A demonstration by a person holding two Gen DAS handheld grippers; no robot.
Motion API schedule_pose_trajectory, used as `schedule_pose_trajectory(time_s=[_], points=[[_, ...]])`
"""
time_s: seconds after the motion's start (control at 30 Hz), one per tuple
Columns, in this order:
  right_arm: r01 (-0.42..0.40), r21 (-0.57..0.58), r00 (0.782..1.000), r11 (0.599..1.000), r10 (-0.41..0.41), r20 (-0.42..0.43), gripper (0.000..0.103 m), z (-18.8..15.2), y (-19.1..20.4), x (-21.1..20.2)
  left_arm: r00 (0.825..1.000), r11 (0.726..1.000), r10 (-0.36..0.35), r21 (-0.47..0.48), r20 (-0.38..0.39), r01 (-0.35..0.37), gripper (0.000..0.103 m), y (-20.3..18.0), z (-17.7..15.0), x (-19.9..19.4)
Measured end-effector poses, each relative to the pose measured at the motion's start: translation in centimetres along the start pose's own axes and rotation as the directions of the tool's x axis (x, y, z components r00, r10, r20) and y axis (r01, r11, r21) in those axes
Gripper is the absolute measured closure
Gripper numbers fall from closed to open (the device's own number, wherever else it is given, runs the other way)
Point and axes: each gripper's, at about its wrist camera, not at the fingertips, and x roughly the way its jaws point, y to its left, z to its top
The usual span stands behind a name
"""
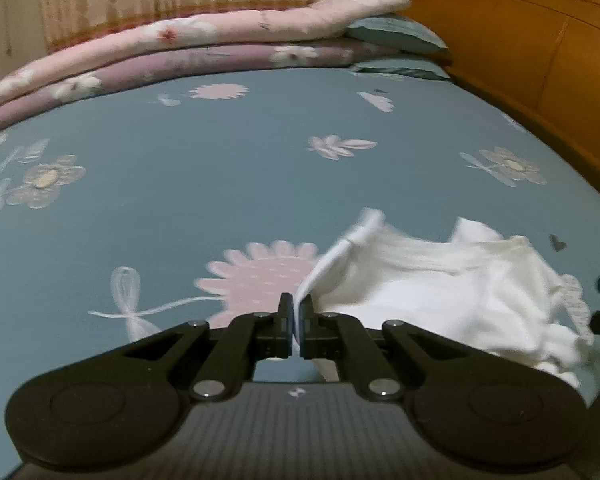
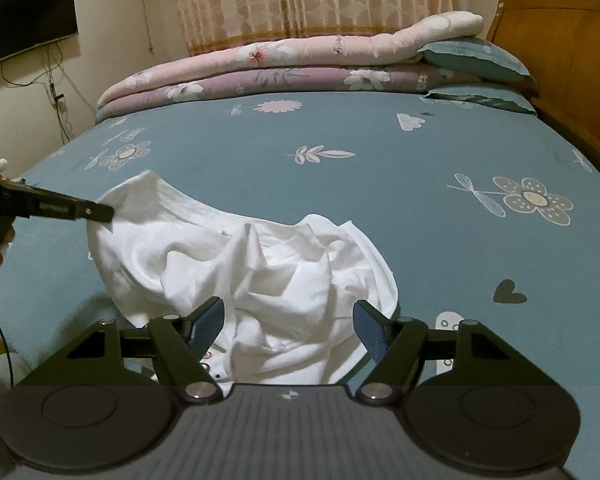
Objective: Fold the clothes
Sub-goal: 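Close the left gripper on the white T-shirt's edge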
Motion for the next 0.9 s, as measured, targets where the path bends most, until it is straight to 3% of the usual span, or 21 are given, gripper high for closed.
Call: schedule_pose_trajectory(time_s=[0.4,0.53,0.63,0.8,0.9], points=[[0.0,-0.065,1.0,0.998,0.0,0.005,0.03,0.4,-0.4,1.0,0.998,0.996,-0.066,0.052,0.001,0.066,0.097,1.1,-1.4,0.6],[-0.053,0.011,0.999,0.999,0.053,-0.015,0.048,1.2,-2.9,1.8,0.997,0.996,-0.08,0.042,0.003,0.08,0.08,1.4,-1.6,1.3],[-0.099,0.087,0.994,0.991,0.103,-0.039,0.056,1.3,-4.7,3.2,0.995,0.995,-0.096,0.012,0.0,0.096,0.071,1.9,-1.9,2.0],[-0.186,0.244,0.973,0.952,0.214,-0.092,0.056,0.5,-6.9,6.1,0.992,0.992,-0.121,-0.028,-0.016,0.121,0.065,2.7,-2.8,2.8],[-0.237,0.295,0.959,0.926,0.271,-0.08,0.057,0.0,-6.6,6.8,0.991,0.99,-0.133,-0.039,-0.022,0.132,0.063,3.1,-3.4,2.8]])
